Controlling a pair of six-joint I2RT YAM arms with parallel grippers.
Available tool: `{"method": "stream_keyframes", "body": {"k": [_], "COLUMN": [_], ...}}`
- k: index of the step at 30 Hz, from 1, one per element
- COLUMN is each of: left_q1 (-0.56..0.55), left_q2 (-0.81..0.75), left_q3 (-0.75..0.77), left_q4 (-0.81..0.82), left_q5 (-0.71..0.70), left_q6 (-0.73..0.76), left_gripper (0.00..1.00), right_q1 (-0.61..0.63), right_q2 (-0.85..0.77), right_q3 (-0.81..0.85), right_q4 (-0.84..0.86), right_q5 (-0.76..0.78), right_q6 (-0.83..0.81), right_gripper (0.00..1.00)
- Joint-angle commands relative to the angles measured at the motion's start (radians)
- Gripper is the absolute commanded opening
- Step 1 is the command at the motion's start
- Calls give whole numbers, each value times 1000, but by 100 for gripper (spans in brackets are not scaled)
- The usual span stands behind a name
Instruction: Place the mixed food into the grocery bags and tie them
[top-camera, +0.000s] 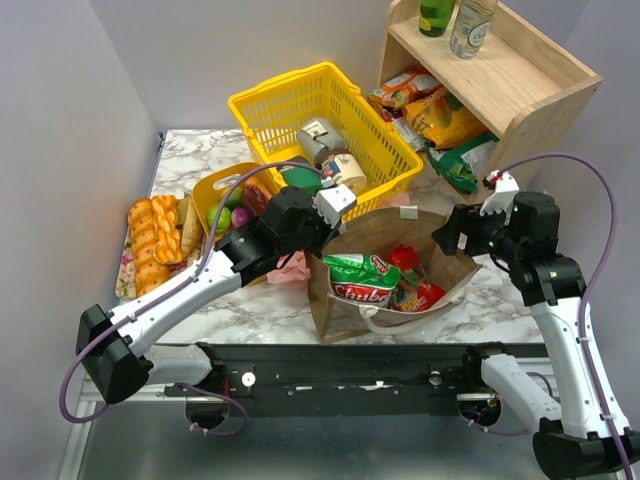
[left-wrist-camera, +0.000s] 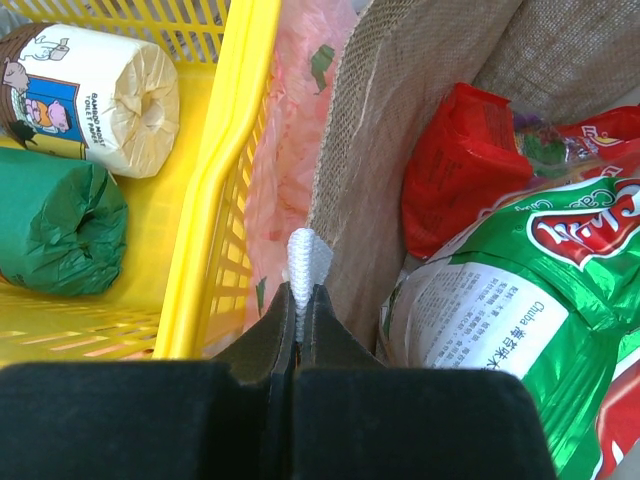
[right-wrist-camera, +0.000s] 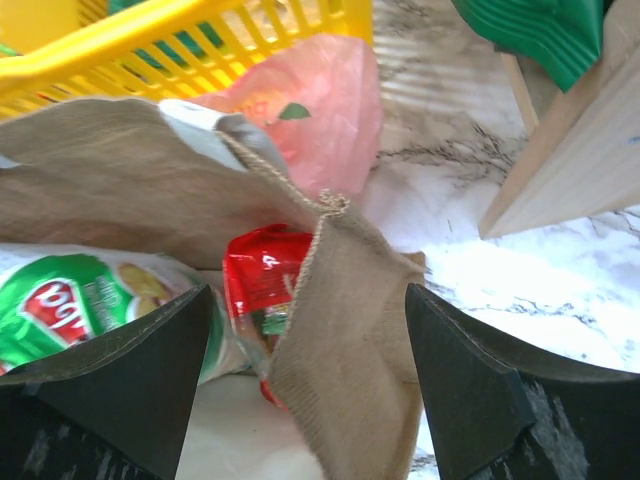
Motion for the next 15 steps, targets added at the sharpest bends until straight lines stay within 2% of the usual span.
{"method": "stream_keyframes", "body": {"k": [1,2,3,5,6,8,9,10,11,12,15], "left_q1": [-6,-6,-9,-12,-12,-30,-42,-59,-88,-105,-150], "left_q2": [-4,1,4,16,19,27,28,37,47,57,115], "left_q3": [0,0,0,1,3,9,14,29,38,50,96], "left_q4": [43,43,43,41,40,35,35,37,37,35,51], "left_q5": [46,52,57,65,66,87,86,83,85,88,103], "left_q6": [-5,-8,-10,-10,-9,4,5,-2,-10,-18,-70], "left_gripper": [1,0,0,0,0,0,0,0,0,0,0], "right_q1": [5,3,3,5,3,5,5,5,3,3,3], "right_q2": [9,14,19,26,28,22,16,5,-6,-30,-53], "right_q3": [-35,-50,-58,-73,-79,-79,-73,-69,-67,-66,-67], "right_q4": [68,85,91,104,102,98,98,98,110,119,171], "right_q5": [64,58,56,79,132,212,310,379,424,502,611], "right_q6": [1,7,10,25,31,51,59,71,77,76,47], "right_gripper": [82,80,71,60,45,27,11,4,1,1,1]}}
